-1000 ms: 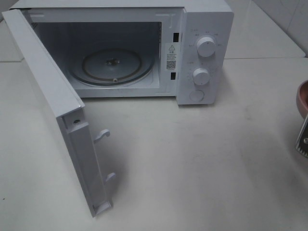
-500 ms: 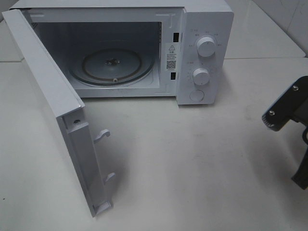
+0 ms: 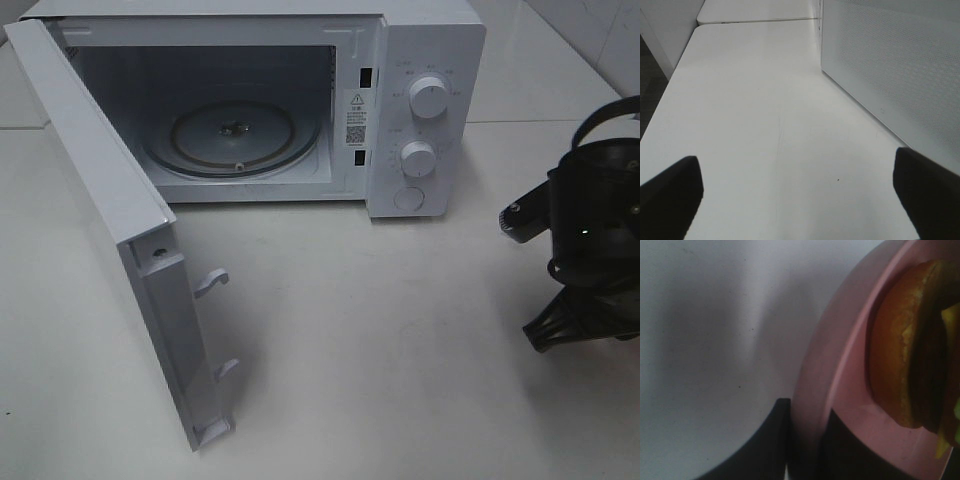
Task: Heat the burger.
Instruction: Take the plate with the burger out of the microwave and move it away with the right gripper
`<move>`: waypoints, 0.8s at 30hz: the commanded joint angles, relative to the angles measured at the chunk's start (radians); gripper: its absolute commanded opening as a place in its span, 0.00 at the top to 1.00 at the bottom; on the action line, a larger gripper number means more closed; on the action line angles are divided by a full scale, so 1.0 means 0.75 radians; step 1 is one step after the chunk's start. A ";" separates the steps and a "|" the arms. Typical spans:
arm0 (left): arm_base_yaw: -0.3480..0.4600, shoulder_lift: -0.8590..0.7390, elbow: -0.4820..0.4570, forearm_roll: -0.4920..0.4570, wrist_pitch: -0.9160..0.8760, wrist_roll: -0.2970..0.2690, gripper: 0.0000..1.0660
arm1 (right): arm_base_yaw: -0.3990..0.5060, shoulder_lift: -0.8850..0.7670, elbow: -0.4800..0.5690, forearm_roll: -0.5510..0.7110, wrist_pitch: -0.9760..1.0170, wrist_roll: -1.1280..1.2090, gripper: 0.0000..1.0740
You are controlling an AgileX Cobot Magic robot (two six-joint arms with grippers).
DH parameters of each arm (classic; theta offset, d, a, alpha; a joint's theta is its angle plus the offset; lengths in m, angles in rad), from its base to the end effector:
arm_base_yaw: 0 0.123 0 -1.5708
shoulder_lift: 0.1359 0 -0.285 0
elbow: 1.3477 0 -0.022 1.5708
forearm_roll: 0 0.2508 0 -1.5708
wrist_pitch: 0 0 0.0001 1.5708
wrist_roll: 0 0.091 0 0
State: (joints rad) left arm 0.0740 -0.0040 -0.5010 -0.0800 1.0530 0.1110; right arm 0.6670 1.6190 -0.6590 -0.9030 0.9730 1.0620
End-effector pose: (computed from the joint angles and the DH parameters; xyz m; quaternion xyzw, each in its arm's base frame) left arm -0.0049 -0.0067 0.2784 0.0172 0.8490 0.0088 0.5280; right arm 0.2152 0.0942 0.1560 -0.1121 0.9314 -0.3038 0.1661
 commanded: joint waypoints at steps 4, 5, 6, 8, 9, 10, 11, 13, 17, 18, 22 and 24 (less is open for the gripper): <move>0.007 -0.027 0.003 -0.007 -0.019 0.001 0.08 | -0.057 0.100 -0.011 -0.073 0.069 0.099 0.98; 0.007 -0.027 0.003 -0.007 -0.019 0.001 0.08 | -0.072 0.121 -0.011 -0.073 0.069 0.111 0.98; 0.007 -0.027 0.003 -0.007 -0.019 0.001 0.08 | -0.100 0.157 -0.011 -0.073 0.068 0.125 0.98; 0.007 -0.027 0.003 -0.007 -0.019 0.001 0.08 | -0.111 0.176 -0.011 -0.073 0.068 0.137 0.98; 0.007 -0.027 0.003 -0.007 -0.019 0.001 0.08 | -0.128 0.205 -0.011 -0.073 0.063 0.165 0.97; 0.007 -0.027 0.003 -0.007 -0.019 0.001 0.08 | -0.128 0.205 -0.011 -0.073 0.063 0.165 0.97; 0.007 -0.027 0.003 -0.007 -0.019 0.001 0.08 | -0.144 0.235 -0.011 -0.073 0.036 0.176 0.97; 0.007 -0.027 0.003 -0.007 -0.019 0.001 0.08 | -0.148 0.248 -0.011 -0.073 0.023 0.184 0.97; 0.007 -0.027 0.003 -0.007 -0.019 0.001 0.08 | -0.177 0.285 -0.011 -0.075 -0.023 0.217 0.96; 0.007 -0.027 0.003 -0.007 -0.019 0.001 0.08 | -0.187 0.299 -0.011 -0.079 -0.032 0.227 0.95; 0.007 -0.027 0.003 -0.007 -0.019 0.001 0.08 | -0.231 0.360 -0.011 -0.091 -0.075 0.235 0.94; 0.007 -0.027 0.003 -0.007 -0.019 0.001 0.08 | -0.236 0.368 -0.011 -0.100 -0.077 0.235 0.93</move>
State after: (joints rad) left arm 0.0740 -0.0040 -0.5010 -0.0800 1.0530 0.1110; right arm 0.4960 1.8940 -0.6630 -0.9280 0.8540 1.2270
